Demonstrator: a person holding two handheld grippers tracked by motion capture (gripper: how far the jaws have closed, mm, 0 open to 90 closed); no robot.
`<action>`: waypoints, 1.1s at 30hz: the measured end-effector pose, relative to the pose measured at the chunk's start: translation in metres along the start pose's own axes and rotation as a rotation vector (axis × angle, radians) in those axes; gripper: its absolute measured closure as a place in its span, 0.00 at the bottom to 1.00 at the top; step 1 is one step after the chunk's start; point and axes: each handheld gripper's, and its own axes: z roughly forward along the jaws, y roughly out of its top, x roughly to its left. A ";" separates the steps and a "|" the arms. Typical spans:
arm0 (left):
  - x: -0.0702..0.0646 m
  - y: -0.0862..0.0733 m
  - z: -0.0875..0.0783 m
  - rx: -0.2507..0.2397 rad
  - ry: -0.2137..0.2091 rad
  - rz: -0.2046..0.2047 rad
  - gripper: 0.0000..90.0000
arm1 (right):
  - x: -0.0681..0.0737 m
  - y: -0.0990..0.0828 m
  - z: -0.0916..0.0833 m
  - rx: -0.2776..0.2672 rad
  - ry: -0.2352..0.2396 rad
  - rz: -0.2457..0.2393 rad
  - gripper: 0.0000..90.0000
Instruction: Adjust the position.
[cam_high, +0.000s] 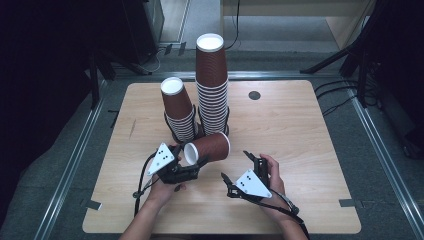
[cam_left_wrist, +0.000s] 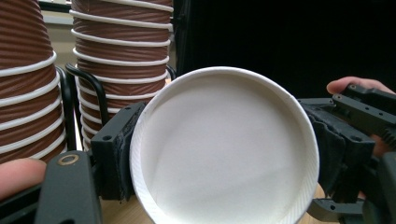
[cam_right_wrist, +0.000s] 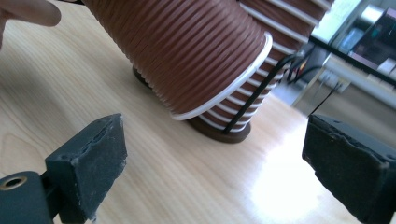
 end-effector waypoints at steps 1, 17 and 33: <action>0.000 0.000 0.000 -0.003 0.002 0.003 0.25 | 0.000 0.000 0.000 0.000 0.000 0.000 0.07; -0.001 -0.003 0.000 -0.006 0.006 0.016 0.25 | 0.002 0.000 0.001 0.008 0.042 0.310 0.10; 0.002 -0.007 -0.003 -0.041 0.009 0.011 0.25 | -0.003 0.007 0.001 0.002 0.107 0.674 0.04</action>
